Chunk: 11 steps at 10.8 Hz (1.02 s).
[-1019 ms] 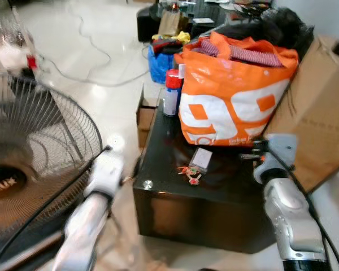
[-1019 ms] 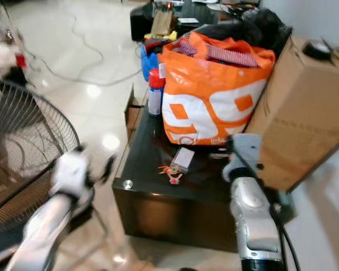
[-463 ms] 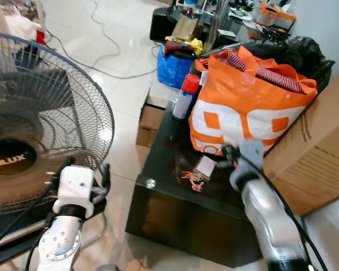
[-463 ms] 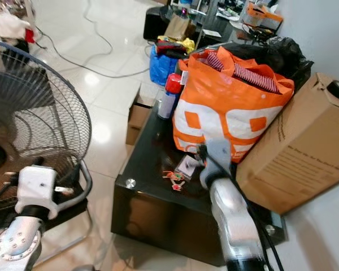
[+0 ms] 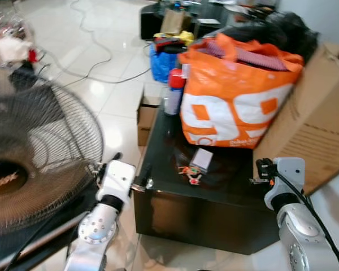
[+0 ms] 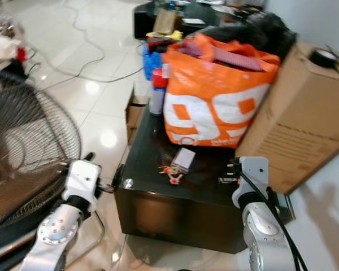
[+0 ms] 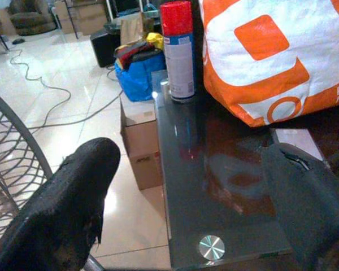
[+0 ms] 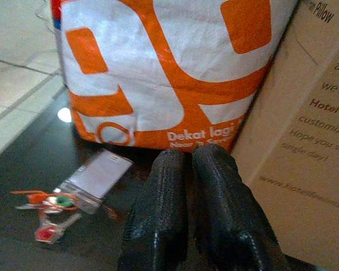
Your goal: Hang keys on a hook
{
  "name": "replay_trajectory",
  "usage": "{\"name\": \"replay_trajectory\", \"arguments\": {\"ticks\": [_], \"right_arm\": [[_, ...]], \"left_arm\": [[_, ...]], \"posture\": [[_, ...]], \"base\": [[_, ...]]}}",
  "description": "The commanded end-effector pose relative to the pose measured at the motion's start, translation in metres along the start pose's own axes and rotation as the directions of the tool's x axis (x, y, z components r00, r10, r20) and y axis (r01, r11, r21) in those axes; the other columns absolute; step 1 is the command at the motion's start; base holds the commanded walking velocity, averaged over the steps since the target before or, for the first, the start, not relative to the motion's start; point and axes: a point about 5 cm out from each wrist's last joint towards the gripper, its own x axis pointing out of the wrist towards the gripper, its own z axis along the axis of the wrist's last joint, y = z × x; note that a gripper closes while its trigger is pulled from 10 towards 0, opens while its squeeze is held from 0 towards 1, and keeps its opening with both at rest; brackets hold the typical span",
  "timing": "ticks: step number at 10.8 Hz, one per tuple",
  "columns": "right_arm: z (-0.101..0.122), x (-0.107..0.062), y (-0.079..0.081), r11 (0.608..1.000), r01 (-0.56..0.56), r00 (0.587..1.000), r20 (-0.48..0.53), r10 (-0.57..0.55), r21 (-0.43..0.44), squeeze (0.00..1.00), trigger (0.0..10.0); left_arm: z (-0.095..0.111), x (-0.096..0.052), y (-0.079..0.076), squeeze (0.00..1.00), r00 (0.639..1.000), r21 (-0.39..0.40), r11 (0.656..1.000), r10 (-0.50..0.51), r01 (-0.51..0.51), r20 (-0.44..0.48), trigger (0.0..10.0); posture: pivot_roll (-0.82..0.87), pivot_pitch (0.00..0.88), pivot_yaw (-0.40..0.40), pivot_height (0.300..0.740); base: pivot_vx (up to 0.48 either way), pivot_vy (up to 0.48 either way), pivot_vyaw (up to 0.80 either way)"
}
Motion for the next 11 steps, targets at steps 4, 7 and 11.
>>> {"name": "replay_trajectory", "arguments": {"ticks": [4,7,11], "right_arm": [[-0.013,-0.009,0.009,0.998,-0.061,0.995,-0.075,0.063,0.025,1.0,10.0],[-0.029,0.012,0.025,0.992,-0.125,0.979,-0.159,0.128,0.031,1.0,10.0],[-0.02,0.005,0.019,0.996,-0.019,0.996,-0.086,0.027,0.09,1.0,10.0]], "left_arm": [[-0.005,-0.009,0.003,0.23,1.0,-0.015,1.0,-0.024,0.024,-0.014,10.0],[-0.005,-0.013,0.018,0.22,1.0,0.031,1.0,0.005,-0.005,-0.028,10.0],[0.006,0.003,0.024,0.25,1.0,0.025,0.999,0.023,-0.023,0.021,10.0]], "posture": [[-0.07,0.0,-0.095,0.74],[-0.01,0.0,-0.102,0.74],[-0.02,0.0,-0.067,0.74]], "base": [[0.0,0.0,0.0],[0.0,0.0,0.0],[0.0,0.0,0.0]]}}
